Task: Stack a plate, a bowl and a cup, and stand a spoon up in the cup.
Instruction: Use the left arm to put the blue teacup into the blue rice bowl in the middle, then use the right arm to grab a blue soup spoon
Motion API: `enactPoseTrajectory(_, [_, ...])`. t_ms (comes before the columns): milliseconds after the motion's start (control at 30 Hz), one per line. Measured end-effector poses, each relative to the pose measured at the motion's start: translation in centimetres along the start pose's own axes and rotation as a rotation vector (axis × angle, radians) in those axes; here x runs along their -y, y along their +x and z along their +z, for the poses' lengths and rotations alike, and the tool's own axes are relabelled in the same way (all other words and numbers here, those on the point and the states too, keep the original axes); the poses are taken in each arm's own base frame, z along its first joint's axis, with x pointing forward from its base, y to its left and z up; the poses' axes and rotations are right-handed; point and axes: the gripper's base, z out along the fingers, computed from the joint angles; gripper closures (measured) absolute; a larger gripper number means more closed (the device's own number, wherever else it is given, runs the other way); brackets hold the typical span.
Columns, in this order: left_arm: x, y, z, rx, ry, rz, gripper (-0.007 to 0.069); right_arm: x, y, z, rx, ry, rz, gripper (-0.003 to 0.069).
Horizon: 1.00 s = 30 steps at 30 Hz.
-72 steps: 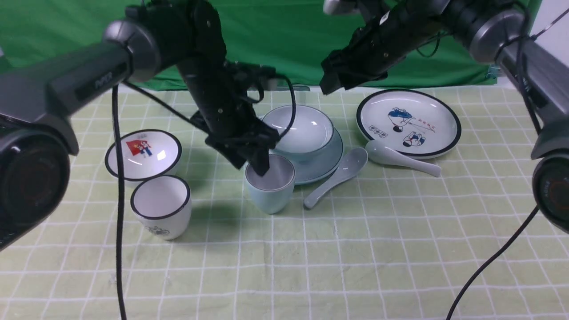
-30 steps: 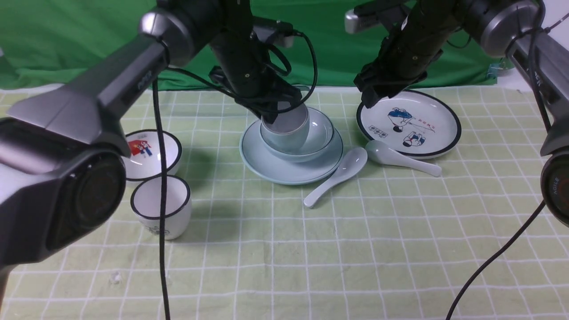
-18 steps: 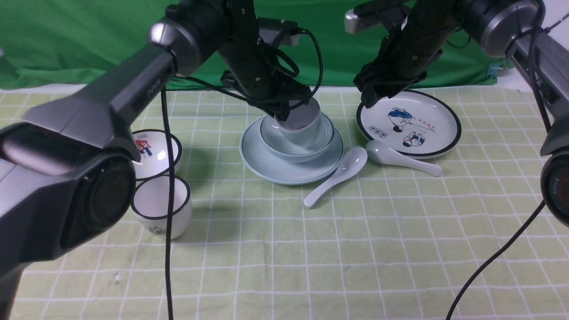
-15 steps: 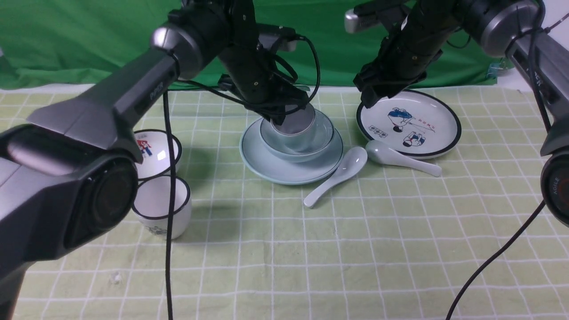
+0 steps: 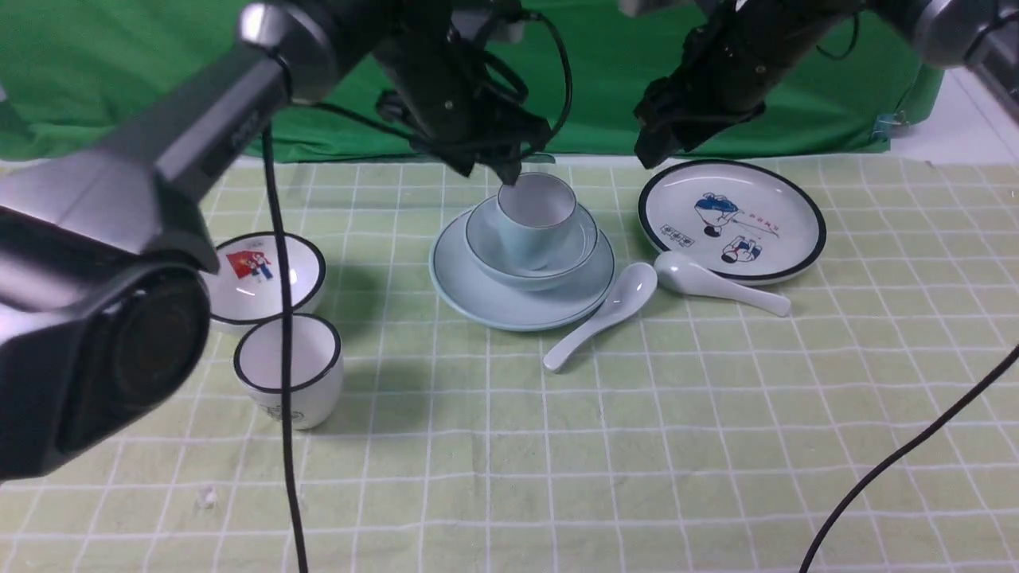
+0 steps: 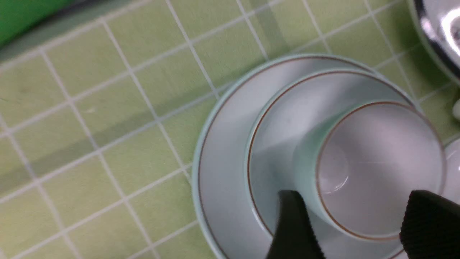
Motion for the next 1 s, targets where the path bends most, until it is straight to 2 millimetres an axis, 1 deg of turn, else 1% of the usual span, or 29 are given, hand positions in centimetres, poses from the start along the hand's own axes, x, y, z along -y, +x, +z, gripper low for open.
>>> enactPoseTrajectory(67, [0.2,-0.5,-3.6,0.036,-0.027,0.024,0.0254,-0.7,1.4,-0.9,-0.042,-0.017,-0.062,0.0232])
enactPoseTrajectory(100, [0.3,-0.6,-4.0,0.040,-0.027,0.025,0.0254,-0.8,1.5,-1.0,-0.048,-0.021,-0.059,0.0232])
enactPoseTrajectory(133, [0.7,-0.8,-7.0,0.085,-0.028,0.037,0.0263,-1.3,3.4,-0.5,-0.084,-0.040,-0.129,0.0232])
enactPoseTrajectory(167, [0.9,-0.8,-8.0,0.094,-0.023,0.042,0.0270,-1.5,3.8,-0.7,-0.072,-0.036,-0.168,0.0232])
enactPoseTrajectory(233, [1.6,-0.4,-10.4,0.113,0.018,0.045,0.0295,-1.9,6.2,0.5,-0.084,-0.050,-0.223,0.0232])
enactPoseTrajectory(267, [2.2,0.1,-12.4,0.129,0.051,0.056,0.0314,-2.3,7.5,1.0,-0.072,-0.052,-0.270,0.0232])
enactPoseTrajectory(300, [2.6,0.6,-13.3,0.129,0.075,0.068,0.0326,-2.5,8.3,1.6,-0.061,-0.044,-0.326,0.0232])
enactPoseTrajectory(333, [2.7,0.8,-13.7,0.129,0.086,0.068,0.0333,-2.7,8.9,2.0,-0.073,-0.052,-0.333,0.0232])
enactPoseTrajectory(367, [3.2,1.8,-14.9,0.121,0.113,0.088,0.0354,-3.2,10.0,2.8,-0.061,-0.036,-0.413,0.0232])
enactPoseTrajectory(433, [3.8,3.8,-16.6,0.101,0.136,0.100,0.0385,-4.8,11.7,4.5,-0.066,-0.034,-0.532,0.0232])
enactPoseTrajectory(467, [3.9,5.5,-17.1,0.083,0.140,0.094,0.0403,-6.2,12.5,5.6,-0.068,-0.038,-0.598,0.0232])
enactPoseTrajectory(500, [4.1,6.2,-18.1,0.106,0.135,0.094,0.0409,-6.8,12.6,6.1,-0.053,-0.024,-0.617,0.0232])
enactPoseTrajectory(533, [4.1,8.0,-18.5,0.108,0.128,0.083,0.0421,-8.4,12.9,6.9,-0.039,-0.025,-0.654,0.0234])
enactPoseTrajectory(567, [4.2,9.0,-19.5,0.146,0.114,0.082,0.0426,-9.3,12.8,7.4,-0.025,-0.021,-0.666,0.0242])
enactPoseTrajectory(600, [4.3,10.2,-20.0,0.164,0.103,0.079,0.0430,-10.1,12.6,7.8,-0.007,-0.016,-0.672,0.0258])
enactPoseTrajectory(633, [4.3,11.6,-20.6,0.187,0.088,0.073,0.0434,-11.2,12.4,8.2,0.008,-0.019,-0.681,0.0294])
enactPoseTrajectory(667, [4.3,13.1,-20.5,0.188,0.076,0.065,0.0435,-12.1,12.2,8.6,0.015,-0.028,-0.683,0.0335])
enactPoseTrajectory(700, [4.3,14.5,-20.9,0.208,0.062,0.056,0.0435,-12.9,11.9,9.0,0.022,-0.035,-0.679,0.0398])
enactPoseTrajectory(733, [4.3,16.0,-21.4,0.242,0.043,0.044,0.0435,-13.5,11.6,9.4,0.030,-0.041,-0.660,0.0484])
enactPoseTrajectory(767, [4.2,16.3,-21.5,0.245,0.040,0.045,0.0435,-13.6,11.5,9.5,0.030,-0.043,-0.661,0.0500])
enactPoseTrajectory(800, [4.1,18.3,-21.4,0.259,0.022,0.020,0.0435,-14.1,11.0,10.1,0.039,-0.047,-0.620,0.0580])
enactPoseTrajectory(833, [4.1,18.8,-21.3,0.262,0.017,0.013,0.0435,-14.1,10.9,10.2,0.043,-0.046,-0.596,0.0596])
enactPoseTrajectory(867, [4.1,20.8,-21.0,0.270,0.006,-0.006,0.0435,-14.2,10.3,10.9,0.053,-0.044,-0.537,0.0634])
enactPoseTrajectory(933, [4.0,22.9,-20.6,0.272,-0.003,-0.018,0.0435,-14.0,9.6,11.8,0.063,-0.041,-0.450,0.0649])
enactPoseTrajectory(1000, [4.0,24.2,-20.1,0.257,-0.007,-0.021,0.0435,-13.9,9.1,12.4,0.073,-0.037,-0.399,0.0650])
